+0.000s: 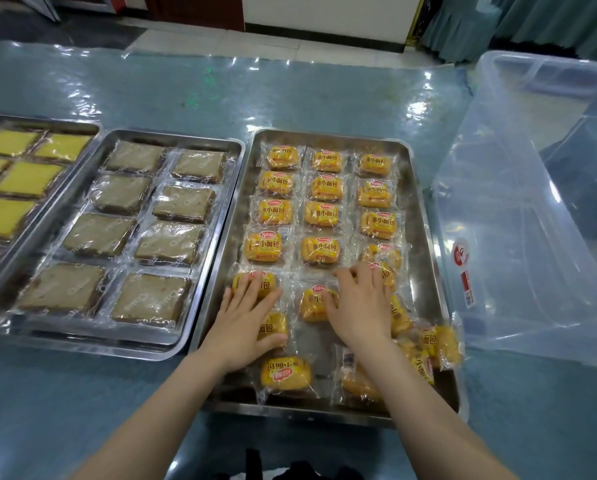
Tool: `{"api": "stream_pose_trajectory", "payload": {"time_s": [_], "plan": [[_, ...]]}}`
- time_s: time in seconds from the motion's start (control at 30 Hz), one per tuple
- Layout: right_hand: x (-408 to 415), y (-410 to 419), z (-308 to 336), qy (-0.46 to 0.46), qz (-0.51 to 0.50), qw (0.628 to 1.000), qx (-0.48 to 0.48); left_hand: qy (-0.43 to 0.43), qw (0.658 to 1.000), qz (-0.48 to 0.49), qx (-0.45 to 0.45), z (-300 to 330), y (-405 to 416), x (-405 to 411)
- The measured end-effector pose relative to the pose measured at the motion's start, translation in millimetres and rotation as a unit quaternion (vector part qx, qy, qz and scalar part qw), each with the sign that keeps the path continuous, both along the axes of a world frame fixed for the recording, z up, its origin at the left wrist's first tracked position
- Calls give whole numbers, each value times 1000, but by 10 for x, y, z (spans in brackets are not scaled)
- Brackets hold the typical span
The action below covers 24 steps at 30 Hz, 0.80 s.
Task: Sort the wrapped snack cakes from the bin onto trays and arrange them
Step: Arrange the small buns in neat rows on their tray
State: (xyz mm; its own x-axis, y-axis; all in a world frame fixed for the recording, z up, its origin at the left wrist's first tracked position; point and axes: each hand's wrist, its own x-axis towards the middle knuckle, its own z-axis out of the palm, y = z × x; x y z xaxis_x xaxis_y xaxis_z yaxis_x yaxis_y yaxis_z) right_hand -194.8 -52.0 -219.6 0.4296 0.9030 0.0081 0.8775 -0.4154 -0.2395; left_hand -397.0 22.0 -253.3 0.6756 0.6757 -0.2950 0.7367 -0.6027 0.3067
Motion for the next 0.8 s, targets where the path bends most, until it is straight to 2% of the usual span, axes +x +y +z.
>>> {"api": "stream_pose_trajectory", "payload": {"time_s": [0.07,0.2,0.33,0.53,0.6,0.7,0.8], "plan": [[119,-28,7,-8,-8,1000,7,-2,1000,8,11,14,-12,45],[269,-73,43,29,-39,997,-57,-11,1000,1,21,21,-39,162],[259,-171,47,8,-50,997,-66,-27,999,-18,31,36,-68,249],[308,-288,13,27,-70,994,-80,-154,988,14,15,161,-74,232],[276,-308,2,20,-60,996,-58,-173,984,41,10,181,-66,168],[165,-318,15,19,-15,999,31,-178,982,61,1,192,-32,52],[24,-282,42,89,58,993,56,-181,981,63,-8,195,-1,-73]]}}
